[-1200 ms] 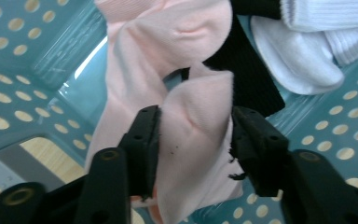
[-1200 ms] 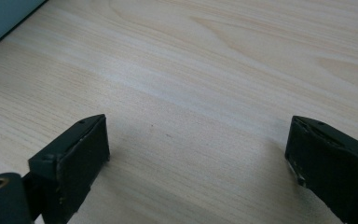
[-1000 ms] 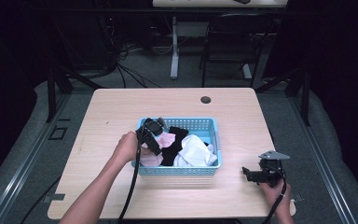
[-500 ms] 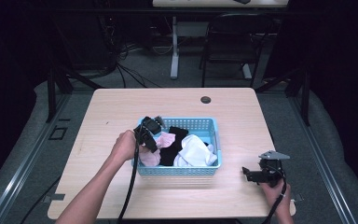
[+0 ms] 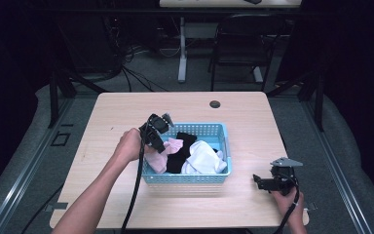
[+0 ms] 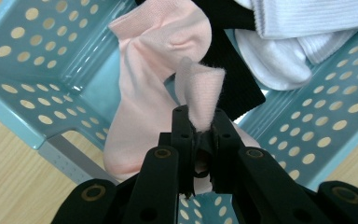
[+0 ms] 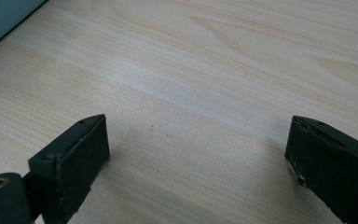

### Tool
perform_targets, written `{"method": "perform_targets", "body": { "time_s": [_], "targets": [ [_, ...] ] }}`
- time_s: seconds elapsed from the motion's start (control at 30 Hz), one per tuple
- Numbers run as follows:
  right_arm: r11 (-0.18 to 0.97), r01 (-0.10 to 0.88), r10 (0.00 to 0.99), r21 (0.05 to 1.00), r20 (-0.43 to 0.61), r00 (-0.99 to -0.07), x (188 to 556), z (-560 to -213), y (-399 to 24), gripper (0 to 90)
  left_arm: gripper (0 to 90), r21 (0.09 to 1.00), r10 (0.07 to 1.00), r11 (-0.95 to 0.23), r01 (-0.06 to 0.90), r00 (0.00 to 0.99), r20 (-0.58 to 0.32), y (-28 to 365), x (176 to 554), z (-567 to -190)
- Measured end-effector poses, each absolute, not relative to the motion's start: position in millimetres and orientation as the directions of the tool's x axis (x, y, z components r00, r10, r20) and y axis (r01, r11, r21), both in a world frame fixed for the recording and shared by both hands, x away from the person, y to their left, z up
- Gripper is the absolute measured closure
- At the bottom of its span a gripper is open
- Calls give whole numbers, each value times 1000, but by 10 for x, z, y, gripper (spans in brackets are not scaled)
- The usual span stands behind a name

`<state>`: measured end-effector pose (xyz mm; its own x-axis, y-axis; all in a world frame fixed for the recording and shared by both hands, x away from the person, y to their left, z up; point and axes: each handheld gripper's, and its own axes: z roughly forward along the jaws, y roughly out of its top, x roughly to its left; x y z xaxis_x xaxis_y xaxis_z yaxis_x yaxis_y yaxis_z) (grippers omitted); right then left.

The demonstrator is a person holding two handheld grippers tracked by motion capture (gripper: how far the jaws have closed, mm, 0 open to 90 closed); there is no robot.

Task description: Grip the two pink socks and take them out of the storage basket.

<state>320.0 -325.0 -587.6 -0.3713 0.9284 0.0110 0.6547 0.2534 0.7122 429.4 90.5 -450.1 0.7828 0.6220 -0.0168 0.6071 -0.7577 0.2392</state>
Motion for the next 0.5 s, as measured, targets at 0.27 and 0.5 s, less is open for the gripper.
{"method": "perform_targets", "body": {
  "time_s": [0.27, 0.5],
  "targets": [
    [254, 655, 928, 712, 11, -372, 3200, -5876, -3250, 56, 829, 245, 614, -764, 597, 790, -10, 880, 4315, -4352],
    [253, 654, 928, 713, 12, -371, 3200, -5877, -3249, 57, 828, 262, 601, -769, 583, 799, -11, 844, 4327, -4221]
  ]
}}
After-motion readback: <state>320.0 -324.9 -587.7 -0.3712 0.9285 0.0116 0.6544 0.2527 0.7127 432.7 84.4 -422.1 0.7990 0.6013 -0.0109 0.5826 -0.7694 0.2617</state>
